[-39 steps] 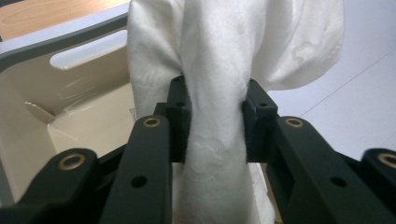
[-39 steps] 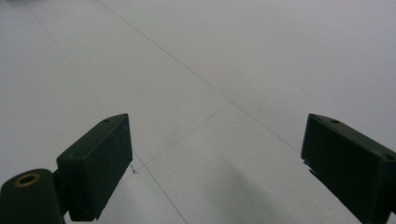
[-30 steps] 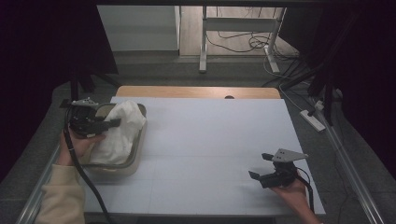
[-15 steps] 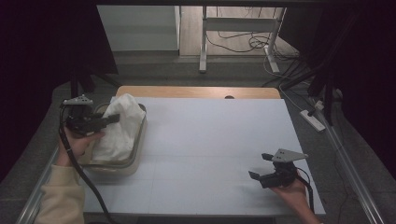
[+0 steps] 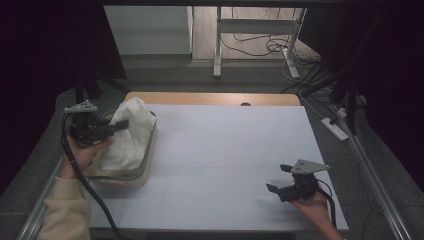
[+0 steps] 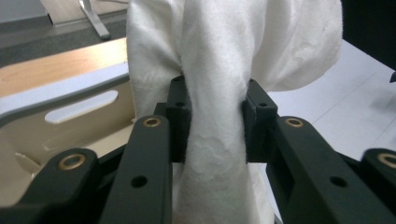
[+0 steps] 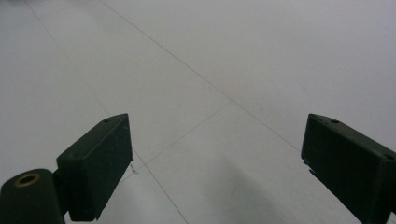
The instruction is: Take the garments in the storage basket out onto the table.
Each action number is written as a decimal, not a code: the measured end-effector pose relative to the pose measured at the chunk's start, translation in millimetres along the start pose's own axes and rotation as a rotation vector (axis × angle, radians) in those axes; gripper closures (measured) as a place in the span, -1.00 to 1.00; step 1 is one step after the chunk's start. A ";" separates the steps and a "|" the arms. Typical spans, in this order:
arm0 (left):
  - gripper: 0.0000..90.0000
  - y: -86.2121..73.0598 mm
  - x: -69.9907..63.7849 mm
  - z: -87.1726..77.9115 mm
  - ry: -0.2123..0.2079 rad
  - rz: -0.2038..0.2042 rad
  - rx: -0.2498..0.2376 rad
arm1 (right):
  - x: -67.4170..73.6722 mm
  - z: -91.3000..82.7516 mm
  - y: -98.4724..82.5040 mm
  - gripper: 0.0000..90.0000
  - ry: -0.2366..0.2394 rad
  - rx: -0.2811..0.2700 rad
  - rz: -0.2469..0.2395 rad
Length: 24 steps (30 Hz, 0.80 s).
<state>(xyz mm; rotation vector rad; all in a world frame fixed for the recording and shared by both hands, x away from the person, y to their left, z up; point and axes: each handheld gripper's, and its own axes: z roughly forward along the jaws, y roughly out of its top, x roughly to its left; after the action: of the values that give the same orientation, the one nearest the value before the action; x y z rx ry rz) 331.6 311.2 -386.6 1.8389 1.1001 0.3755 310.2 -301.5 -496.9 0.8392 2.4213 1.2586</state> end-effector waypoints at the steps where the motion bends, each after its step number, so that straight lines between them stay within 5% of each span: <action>1: 0.53 0.0 0.0 0.0 0.000 0.000 0.000 | 0.0 0.0 0.0 -0.81 0.000 0.000 0.000; 24: 0.53 8.5 -11.0 -5.5 -0.062 0.004 -0.086 | 0.4 1.4 -0.1 -0.81 0.000 0.002 -0.005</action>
<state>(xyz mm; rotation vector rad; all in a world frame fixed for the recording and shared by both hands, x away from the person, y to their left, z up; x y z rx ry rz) 326.5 303.9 -374.6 1.7654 1.0227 0.3601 310.5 -300.3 -497.8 0.8329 2.4233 1.2546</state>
